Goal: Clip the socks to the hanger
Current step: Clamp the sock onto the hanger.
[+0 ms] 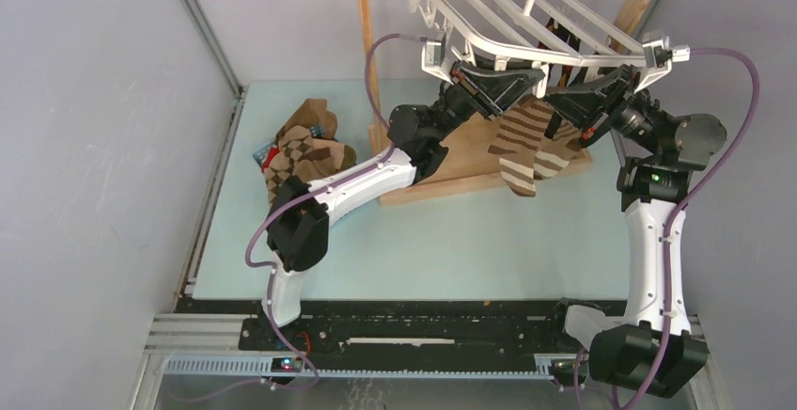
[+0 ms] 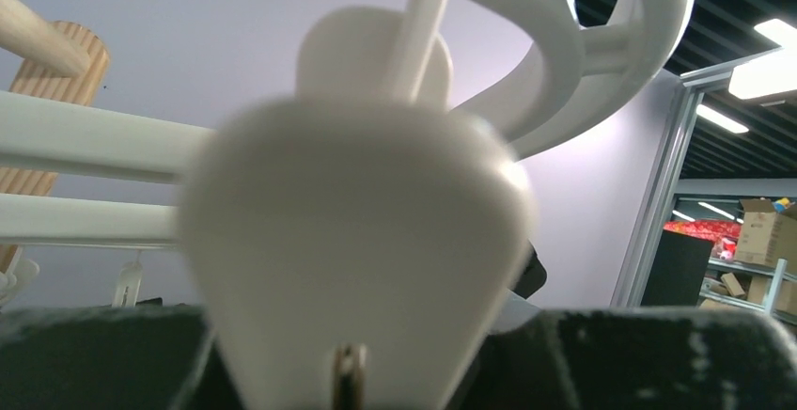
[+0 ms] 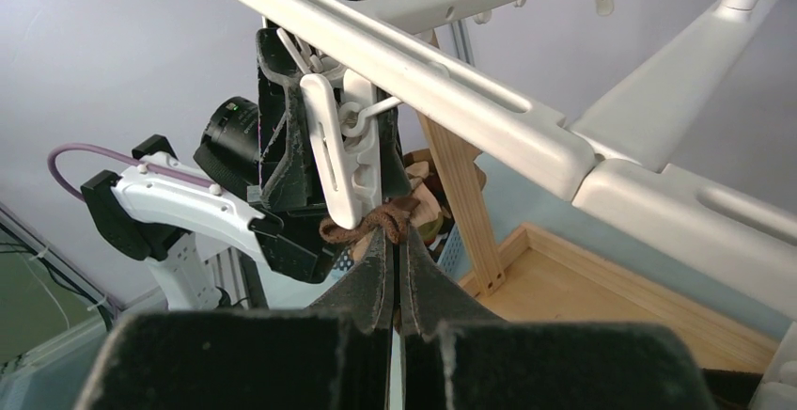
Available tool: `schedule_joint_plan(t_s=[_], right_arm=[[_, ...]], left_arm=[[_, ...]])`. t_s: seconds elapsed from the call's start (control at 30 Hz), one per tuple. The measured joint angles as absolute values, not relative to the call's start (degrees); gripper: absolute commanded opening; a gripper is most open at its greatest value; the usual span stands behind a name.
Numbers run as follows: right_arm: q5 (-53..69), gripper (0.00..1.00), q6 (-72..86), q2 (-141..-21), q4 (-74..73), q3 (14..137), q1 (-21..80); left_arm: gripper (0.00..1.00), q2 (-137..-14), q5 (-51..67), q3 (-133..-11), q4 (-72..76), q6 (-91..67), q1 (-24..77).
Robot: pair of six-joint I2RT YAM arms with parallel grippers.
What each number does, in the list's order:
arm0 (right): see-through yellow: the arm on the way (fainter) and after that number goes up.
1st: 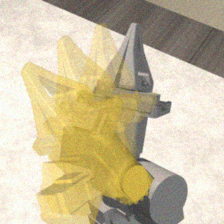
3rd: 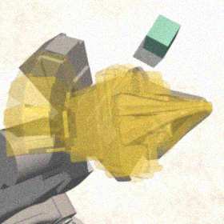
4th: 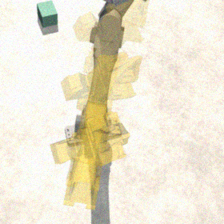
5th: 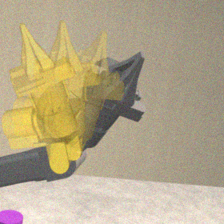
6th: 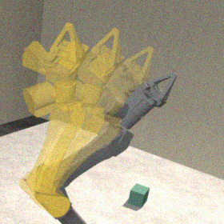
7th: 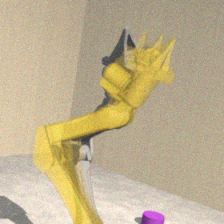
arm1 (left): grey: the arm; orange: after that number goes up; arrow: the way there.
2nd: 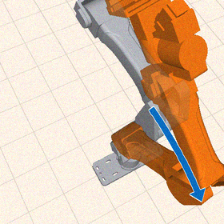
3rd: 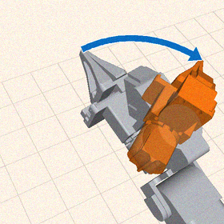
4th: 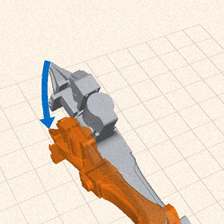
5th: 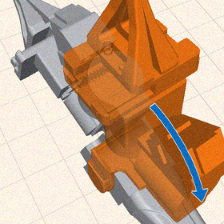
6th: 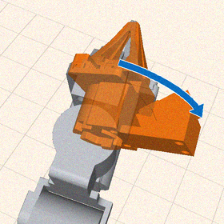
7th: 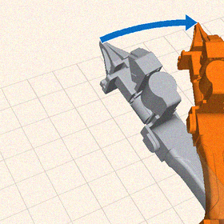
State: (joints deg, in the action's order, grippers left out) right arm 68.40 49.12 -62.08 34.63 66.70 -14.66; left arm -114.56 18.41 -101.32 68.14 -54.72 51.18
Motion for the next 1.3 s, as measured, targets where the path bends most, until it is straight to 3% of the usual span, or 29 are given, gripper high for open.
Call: schedule_joint_plan(t_s=[0.63,1.3], right_arm=[[69.69,0.0,45.93,-60.47,24.75,68.34,-14.13],[70.02,0.0,42.13,-58.3,23.46,68.36,-14.22]], left_arm=[[0.04,-115.09,20.01,-101.86,68.03,-54.04,50.7],[0.04,-115.09,20.49,-101.86,67.59,-53.58,50.41]])
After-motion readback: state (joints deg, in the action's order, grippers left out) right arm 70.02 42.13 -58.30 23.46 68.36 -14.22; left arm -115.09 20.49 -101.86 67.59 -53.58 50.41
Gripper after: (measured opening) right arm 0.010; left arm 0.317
